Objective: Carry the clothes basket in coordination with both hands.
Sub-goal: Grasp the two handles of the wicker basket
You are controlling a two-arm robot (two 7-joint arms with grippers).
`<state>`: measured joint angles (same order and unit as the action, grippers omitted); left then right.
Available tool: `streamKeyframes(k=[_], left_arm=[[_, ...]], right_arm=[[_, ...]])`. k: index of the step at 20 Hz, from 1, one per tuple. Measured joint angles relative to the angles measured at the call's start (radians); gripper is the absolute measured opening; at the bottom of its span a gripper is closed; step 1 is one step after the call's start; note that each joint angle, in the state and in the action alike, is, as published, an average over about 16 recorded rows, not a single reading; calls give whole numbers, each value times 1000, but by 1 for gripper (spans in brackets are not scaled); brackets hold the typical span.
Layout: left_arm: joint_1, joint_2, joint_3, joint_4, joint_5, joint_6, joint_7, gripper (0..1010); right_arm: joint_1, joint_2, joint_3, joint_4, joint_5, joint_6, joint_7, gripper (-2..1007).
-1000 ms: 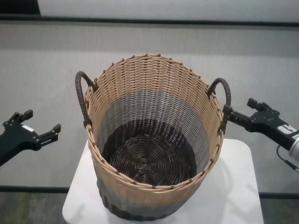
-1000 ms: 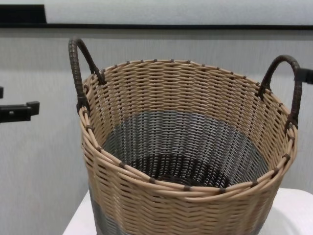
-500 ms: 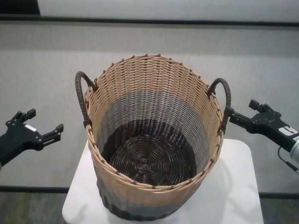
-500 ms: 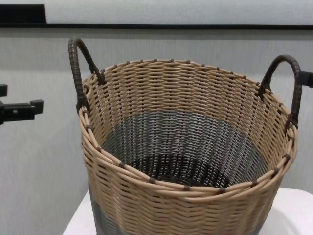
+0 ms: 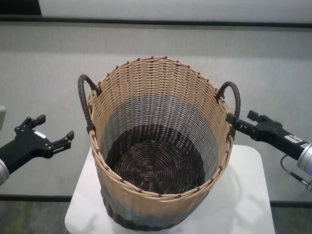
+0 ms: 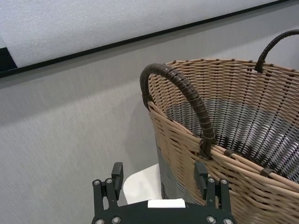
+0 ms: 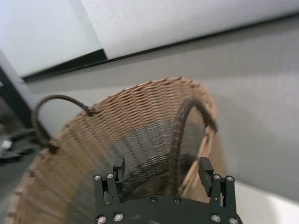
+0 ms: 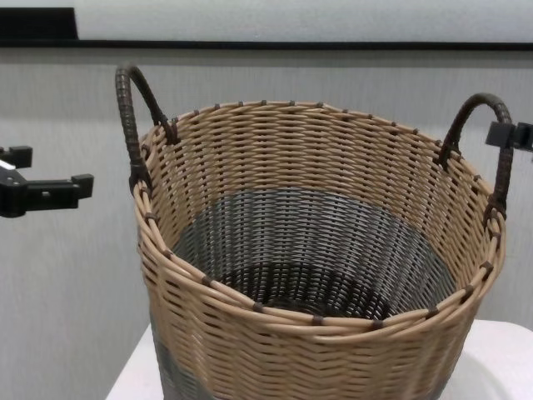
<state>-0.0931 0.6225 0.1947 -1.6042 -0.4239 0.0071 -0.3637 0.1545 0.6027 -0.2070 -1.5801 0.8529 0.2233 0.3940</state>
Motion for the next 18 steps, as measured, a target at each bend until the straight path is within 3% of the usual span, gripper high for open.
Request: streamKeyframes(k=[5,9,18], left_arm=[[-1,-13,-4,3,9,6,-9,1003],[1,-21,-11,8,13,7,-17,1003],[5,-31,-30,7,20,21,-38,1003]], right_arm=[[14,0,-5,18,55,41,13,1002],[22,3,-11,26,77,56,9,1002],[33,14,-42,28,67,21,-5,1002]])
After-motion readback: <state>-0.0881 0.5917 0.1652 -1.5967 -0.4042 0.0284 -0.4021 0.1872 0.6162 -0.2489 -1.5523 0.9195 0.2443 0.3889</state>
